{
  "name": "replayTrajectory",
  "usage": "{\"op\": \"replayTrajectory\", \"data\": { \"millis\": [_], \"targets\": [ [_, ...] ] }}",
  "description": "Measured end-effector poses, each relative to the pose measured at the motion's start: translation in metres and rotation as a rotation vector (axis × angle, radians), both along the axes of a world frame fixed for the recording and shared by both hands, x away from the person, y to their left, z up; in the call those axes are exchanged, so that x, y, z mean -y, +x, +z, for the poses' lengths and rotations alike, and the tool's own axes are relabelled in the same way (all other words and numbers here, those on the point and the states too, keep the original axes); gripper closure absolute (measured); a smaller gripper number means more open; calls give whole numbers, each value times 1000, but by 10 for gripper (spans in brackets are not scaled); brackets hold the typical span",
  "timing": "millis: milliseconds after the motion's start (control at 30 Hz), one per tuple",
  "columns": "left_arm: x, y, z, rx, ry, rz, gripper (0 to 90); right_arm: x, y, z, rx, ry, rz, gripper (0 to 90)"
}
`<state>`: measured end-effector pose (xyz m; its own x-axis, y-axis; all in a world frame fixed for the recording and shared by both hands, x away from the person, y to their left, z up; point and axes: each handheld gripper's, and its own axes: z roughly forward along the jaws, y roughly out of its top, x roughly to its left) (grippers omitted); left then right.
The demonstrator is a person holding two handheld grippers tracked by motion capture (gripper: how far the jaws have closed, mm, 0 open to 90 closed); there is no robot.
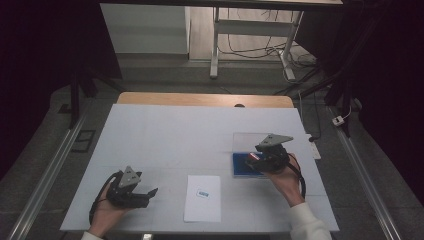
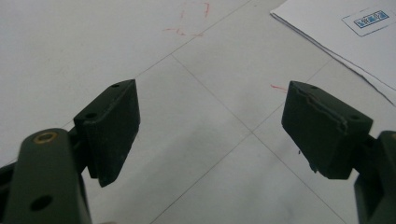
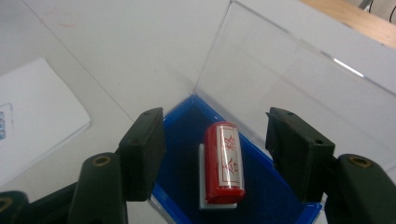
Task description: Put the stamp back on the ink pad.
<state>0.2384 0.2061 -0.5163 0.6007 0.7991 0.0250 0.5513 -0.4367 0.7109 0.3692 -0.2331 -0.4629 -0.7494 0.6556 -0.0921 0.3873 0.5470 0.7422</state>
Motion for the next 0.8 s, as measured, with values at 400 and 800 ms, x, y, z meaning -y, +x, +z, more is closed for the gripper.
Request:
{"op": "replayTrajectory", "data": {
  "millis": [400, 800],
  "targets": [
    [1, 0, -1, -6, -10, 2, 194, 26, -38, 0, 77, 53, 32, 351],
    [3, 0, -2, -8, -6, -9, 194, 61, -69, -30, 0, 75, 49, 351]
  ]
}}
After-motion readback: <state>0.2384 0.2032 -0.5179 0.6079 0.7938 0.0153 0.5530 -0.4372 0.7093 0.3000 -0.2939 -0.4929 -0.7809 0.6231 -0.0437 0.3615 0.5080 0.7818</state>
